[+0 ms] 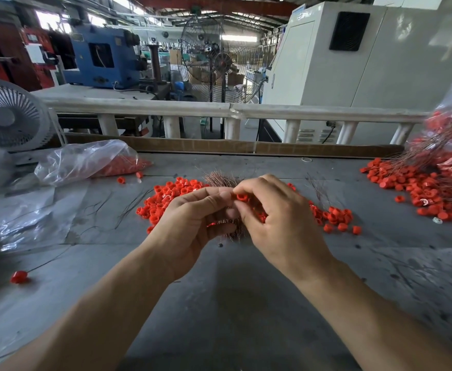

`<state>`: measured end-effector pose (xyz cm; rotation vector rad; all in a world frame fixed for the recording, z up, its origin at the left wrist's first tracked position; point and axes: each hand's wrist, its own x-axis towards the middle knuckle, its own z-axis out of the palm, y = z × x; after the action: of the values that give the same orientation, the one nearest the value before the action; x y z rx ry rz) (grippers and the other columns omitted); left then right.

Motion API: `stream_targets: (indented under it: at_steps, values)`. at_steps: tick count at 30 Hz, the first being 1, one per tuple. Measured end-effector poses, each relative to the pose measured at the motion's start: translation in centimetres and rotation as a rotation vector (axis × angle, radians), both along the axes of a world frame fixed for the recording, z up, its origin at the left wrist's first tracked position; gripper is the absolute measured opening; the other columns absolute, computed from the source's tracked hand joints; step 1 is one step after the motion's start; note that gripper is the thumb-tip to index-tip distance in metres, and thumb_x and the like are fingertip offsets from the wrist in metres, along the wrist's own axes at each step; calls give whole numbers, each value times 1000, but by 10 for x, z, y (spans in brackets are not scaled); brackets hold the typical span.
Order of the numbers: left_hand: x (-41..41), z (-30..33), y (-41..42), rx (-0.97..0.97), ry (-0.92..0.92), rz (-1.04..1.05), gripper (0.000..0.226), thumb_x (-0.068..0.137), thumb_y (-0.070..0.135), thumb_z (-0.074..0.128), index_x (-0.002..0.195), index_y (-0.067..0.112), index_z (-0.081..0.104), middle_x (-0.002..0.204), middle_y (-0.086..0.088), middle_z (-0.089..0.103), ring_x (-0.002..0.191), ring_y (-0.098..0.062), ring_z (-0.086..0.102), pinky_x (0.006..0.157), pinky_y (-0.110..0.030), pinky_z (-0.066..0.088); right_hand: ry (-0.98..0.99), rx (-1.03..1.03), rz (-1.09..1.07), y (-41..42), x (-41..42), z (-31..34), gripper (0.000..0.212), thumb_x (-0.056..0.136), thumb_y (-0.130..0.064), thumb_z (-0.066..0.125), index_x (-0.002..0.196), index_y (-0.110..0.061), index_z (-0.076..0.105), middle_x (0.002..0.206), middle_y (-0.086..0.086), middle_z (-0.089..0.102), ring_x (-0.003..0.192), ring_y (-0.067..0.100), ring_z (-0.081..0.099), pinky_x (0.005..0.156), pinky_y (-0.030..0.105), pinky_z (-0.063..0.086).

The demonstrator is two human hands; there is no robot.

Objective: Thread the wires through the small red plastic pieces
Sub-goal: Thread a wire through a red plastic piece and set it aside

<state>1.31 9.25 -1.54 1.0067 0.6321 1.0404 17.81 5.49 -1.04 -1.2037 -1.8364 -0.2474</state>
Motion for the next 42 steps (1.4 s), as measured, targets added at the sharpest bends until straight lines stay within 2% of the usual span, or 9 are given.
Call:
stream_targets:
  at_steps: [3, 6, 10, 14, 23, 30, 34, 38, 42]
  values:
    - [0, -1, 1, 28, 36, 36, 31, 85, 19, 70, 111, 2, 71, 96, -14, 69, 82, -21, 63, 80, -38, 54, 51, -11, 40, 1, -1, -2, 13, 93, -12, 73, 106, -11, 71, 100, -2, 69, 93, 12, 65, 81, 27, 53]
    - [-1, -1, 2, 67, 74, 115, 37, 78, 20, 73, 109, 0, 73, 92, -13, 69, 78, -19, 62, 76, -36, 55, 117, -62, 70, 1, -2, -3, 20, 92, -10, 74, 112, -11, 70, 105, -2, 72, 98, 11, 67, 85, 27, 55]
    - [-1, -2, 3, 124, 143, 201, 28, 74, 21, 74, 96, 4, 76, 84, -10, 74, 71, -17, 65, 65, -29, 58, 148, -97, 88, 2, -2, -6, 23, 91, -9, 75, 113, -13, 72, 106, -4, 74, 98, 5, 66, 86, 13, 51]
    - [-1, -4, 4, 134, 180, 267, 20, 73, 19, 74, 89, 7, 77, 84, -13, 75, 74, -22, 66, 71, -36, 58, 155, -164, 106, 4, -2, -8, 16, 91, -13, 76, 107, -15, 73, 97, -8, 72, 88, 0, 62, 77, 3, 42]
    - [-8, 0, 8, 87, 121, 336, 10, 90, 6, 69, 94, 1, 75, 88, -16, 75, 73, -22, 70, 64, -32, 60, 241, -301, 176, 7, 1, -11, 12, 91, -13, 75, 100, -20, 72, 90, -15, 66, 87, -3, 61, 77, 6, 41]
    - [-11, 5, 10, 69, 21, 334, 10, 76, 15, 73, 82, 8, 76, 86, -11, 75, 69, -16, 67, 62, -26, 60, 420, -443, 244, 9, 4, -13, 18, 94, -13, 72, 100, -30, 71, 84, -24, 68, 78, 1, 65, 74, 15, 49]
    - [-11, 2, 10, 55, -6, 337, 11, 76, 16, 72, 84, 9, 76, 86, -10, 75, 70, -15, 66, 61, -25, 59, 382, -464, 257, 6, 3, -12, 13, 94, -17, 72, 99, -29, 73, 81, -23, 69, 76, 0, 66, 71, 12, 47]
    - [-10, 2, 9, 45, -18, 363, 9, 74, 18, 73, 80, 12, 76, 82, -7, 75, 62, -13, 65, 52, -24, 55, 399, -501, 286, 4, 2, -11, 13, 94, -16, 73, 98, -28, 73, 81, -21, 69, 77, 2, 66, 73, 15, 49]
    - [-10, 2, 9, 58, 7, 380, 14, 75, 19, 73, 85, 10, 75, 84, -8, 75, 64, -13, 65, 53, -24, 56, 370, -490, 284, 5, 2, -13, 13, 92, -17, 75, 98, -29, 73, 86, -21, 69, 84, 1, 67, 75, 15, 50]
